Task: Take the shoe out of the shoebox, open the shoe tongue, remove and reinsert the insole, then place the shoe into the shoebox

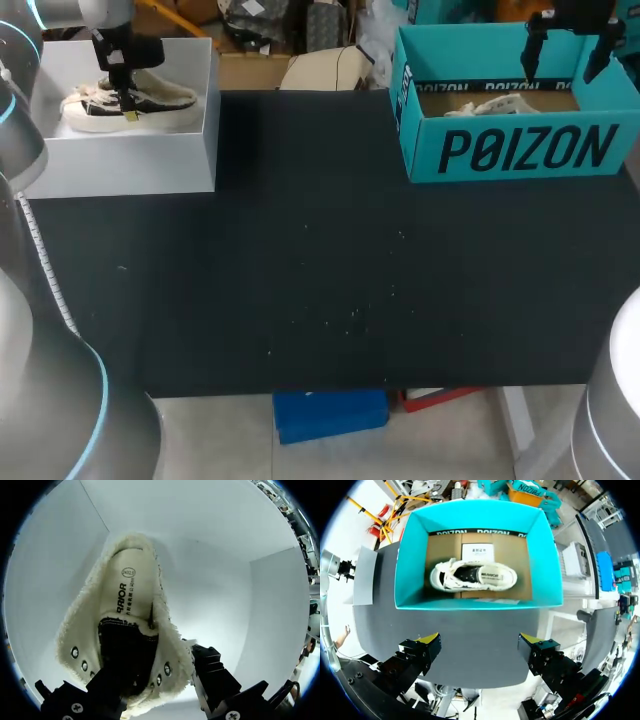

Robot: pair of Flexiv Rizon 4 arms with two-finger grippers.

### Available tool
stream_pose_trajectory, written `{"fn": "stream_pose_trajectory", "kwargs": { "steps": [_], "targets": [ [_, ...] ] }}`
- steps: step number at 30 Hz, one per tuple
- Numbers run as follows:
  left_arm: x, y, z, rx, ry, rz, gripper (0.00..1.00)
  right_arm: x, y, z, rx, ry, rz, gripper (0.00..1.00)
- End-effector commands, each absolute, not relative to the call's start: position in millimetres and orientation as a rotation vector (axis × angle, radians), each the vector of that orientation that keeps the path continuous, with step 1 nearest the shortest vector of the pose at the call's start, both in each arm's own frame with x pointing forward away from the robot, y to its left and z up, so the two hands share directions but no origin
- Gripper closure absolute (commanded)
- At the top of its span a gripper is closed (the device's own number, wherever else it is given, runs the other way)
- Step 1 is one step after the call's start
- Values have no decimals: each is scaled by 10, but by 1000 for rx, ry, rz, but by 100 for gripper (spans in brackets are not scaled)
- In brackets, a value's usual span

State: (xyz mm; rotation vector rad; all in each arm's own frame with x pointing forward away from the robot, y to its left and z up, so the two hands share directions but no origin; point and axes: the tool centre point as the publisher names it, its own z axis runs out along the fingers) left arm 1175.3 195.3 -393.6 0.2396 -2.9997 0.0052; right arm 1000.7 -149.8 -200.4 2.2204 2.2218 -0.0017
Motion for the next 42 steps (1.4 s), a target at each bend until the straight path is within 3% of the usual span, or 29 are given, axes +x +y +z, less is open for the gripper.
{"fn": "stream_pose_trajectory", "kwargs": {
  "steps": [1,20,24,30,42],
  "targets": [
    [11666,1970,-3852,243,-3018,15,55,10005,-1499,-2002,2221,2222,-1,0],
    [11400,1948,-3584,221,-3060,80,52,10005,-1499,-2002,2221,2222,-1,0],
    [11391,1966,-3644,222,-3060,74,43,10005,-1499,-2002,2221,2222,-1,0],
    [11476,1992,-3709,247,-3077,65,39,10005,-1499,-2002,2221,2222,-1,0],
    [11620,1972,-3907,169,-3082,81,42,10005,-1499,-2002,2221,2222,-1,0]
  ]
}}
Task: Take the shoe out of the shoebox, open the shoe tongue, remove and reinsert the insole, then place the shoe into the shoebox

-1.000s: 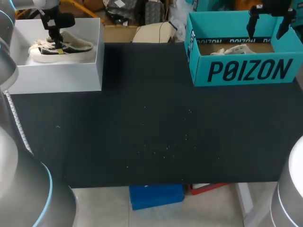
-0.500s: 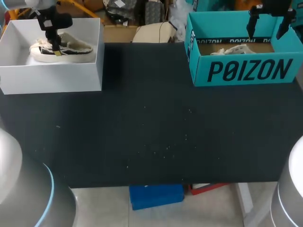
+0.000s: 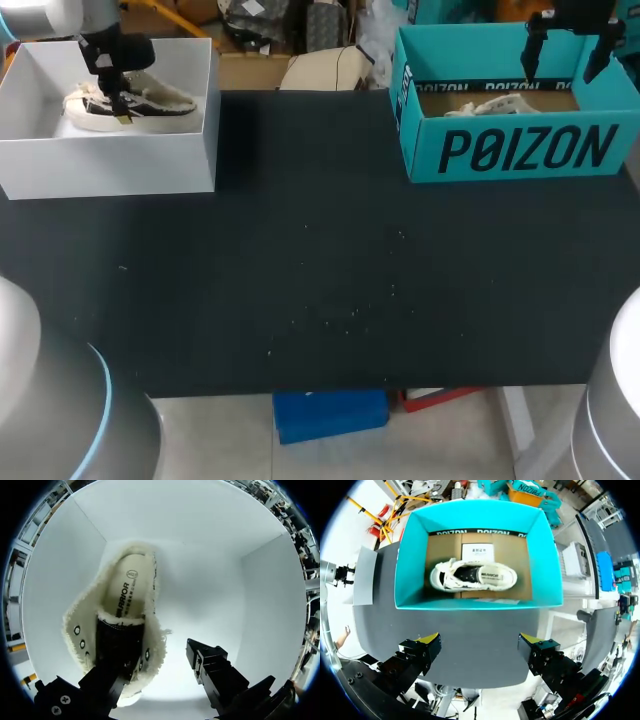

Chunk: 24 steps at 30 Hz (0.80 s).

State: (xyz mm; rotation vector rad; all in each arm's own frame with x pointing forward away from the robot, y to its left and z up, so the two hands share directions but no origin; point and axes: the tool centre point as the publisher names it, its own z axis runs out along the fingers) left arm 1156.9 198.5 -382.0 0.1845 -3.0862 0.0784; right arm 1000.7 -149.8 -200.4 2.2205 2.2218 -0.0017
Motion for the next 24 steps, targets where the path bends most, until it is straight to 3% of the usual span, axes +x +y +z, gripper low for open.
{"fn": "stream_pose_trajectory", "kwargs": {
  "steps": [1,11,15,19,24],
  "targets": [
    [11628,1970,-3915,152,-3081,92,44,10005,-1499,-2002,2221,2222,-1,0],
    [11730,1999,-4020,130,-3079,95,55,10005,-1499,-2002,2221,2222,-1,0],
    [11788,2016,-4067,137,-3079,83,68,10005,-1499,-2002,2221,2222,-1,0],
    [11838,2017,-4091,143,-3079,111,100,10005,-1499,-2002,2221,2222,-1,0],
    [11888,2008,-4071,141,-3090,115,100,10005,-1499,-2002,2221,2222,-1,0]
  ]
}}
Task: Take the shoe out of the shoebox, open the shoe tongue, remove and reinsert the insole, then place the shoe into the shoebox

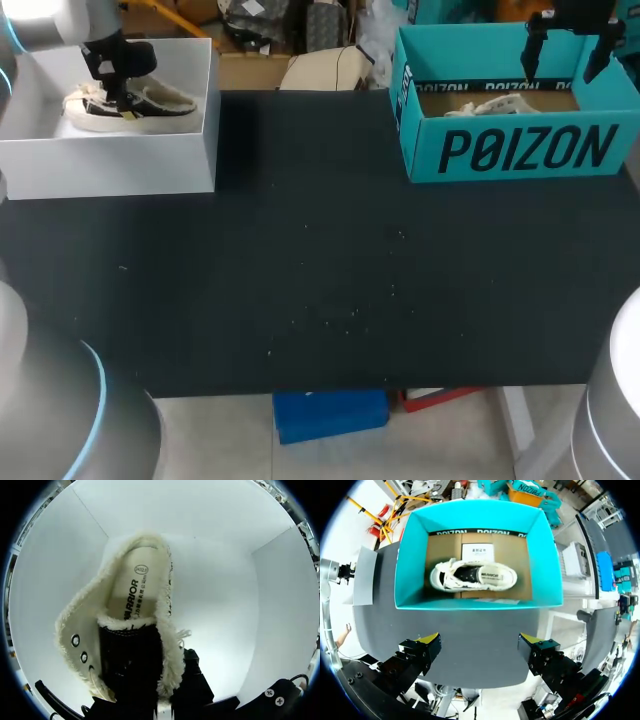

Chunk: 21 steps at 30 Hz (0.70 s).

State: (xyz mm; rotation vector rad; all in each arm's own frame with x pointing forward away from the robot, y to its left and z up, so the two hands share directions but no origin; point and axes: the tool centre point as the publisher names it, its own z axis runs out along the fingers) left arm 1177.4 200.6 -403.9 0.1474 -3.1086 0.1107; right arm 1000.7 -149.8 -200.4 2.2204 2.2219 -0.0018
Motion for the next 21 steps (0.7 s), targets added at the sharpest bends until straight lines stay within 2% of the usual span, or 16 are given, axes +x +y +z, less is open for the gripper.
{"fn": "stream_pose_trajectory", "kwargs": {
  "steps": [1,9,21],
  "targets": [
    [11890,2004,-4051,126,-3098,110,100,10005,-1499,-2002,2221,2222,-1,0],
    [11714,2008,-3638,110,-3119,98,100,10005,-1499,-2002,2221,2222,-1,0],
    [11047,1861,-2627,217,-3195,36,100,10005,-1499,-2002,2221,2222,-1,0]
  ]
}}
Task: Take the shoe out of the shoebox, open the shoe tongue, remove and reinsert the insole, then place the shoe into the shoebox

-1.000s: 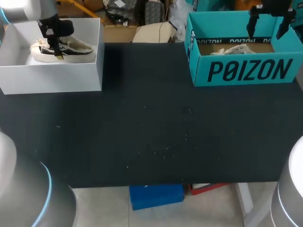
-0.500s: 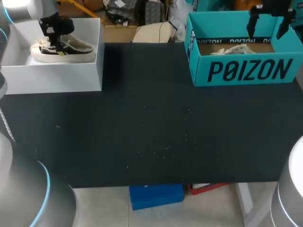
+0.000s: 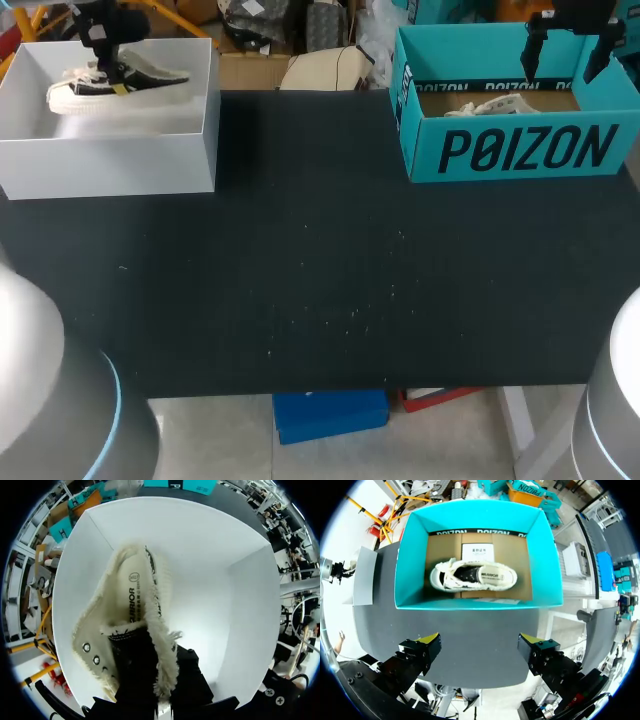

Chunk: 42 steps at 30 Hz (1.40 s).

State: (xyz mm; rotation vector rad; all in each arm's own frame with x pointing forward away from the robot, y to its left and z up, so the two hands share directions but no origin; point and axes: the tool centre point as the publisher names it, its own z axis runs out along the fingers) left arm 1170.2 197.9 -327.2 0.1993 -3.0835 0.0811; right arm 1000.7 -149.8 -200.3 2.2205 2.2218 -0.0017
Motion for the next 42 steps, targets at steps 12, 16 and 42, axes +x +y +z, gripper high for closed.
{"fn": "stream_pose_trajectory", "kwargs": {
  "steps": [12,16,42],
  "targets": [
    [10269,1112,-1409,331,-3365,-25,100,10005,-1499,-2002,2221,2222,-1,0],
    [9909,736,-1242,356,-3407,-48,100,10005,-1499,-2002,2221,2222,-1,0],
    [8410,-1265,-2124,313,-3465,27,100,10005,-1499,-2002,2221,2222,-1,0]
  ]
}}
